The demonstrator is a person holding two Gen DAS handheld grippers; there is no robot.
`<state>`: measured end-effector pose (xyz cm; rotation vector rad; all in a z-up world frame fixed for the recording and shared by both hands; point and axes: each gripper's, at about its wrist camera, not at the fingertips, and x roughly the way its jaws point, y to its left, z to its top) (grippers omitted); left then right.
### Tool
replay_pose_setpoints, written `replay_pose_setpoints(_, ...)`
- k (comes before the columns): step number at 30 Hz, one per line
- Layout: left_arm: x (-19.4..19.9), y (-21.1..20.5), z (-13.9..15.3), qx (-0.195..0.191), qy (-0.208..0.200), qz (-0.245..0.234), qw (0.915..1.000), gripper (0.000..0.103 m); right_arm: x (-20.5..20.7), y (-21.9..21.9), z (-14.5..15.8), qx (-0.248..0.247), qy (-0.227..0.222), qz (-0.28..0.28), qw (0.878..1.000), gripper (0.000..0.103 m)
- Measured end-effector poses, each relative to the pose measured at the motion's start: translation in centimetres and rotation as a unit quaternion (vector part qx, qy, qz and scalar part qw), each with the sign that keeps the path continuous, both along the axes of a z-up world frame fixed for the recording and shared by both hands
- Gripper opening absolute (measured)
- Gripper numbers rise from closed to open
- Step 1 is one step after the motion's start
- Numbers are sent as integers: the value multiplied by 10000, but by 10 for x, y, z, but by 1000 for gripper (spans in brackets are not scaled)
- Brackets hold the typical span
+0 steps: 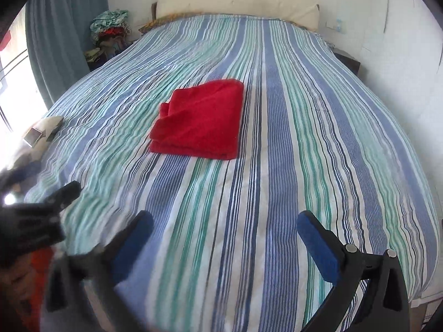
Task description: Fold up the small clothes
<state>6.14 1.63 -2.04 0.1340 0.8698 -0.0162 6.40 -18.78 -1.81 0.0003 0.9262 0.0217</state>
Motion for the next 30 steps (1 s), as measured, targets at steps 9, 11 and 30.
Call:
replay_pose_setpoints(9,-10,6,10,25,21,73,10000,101,-15,7,13,96,8,-7,10000,102)
replay_pose_setpoints(11,-12,8,12,47,22,92,9999,101,-16,12,16,-20,55,-7,10000,102)
replay_pose_setpoints(30,-17,13,16,-87,191,81,9997,103,-23,30,34,-437,97,-6,9990,102)
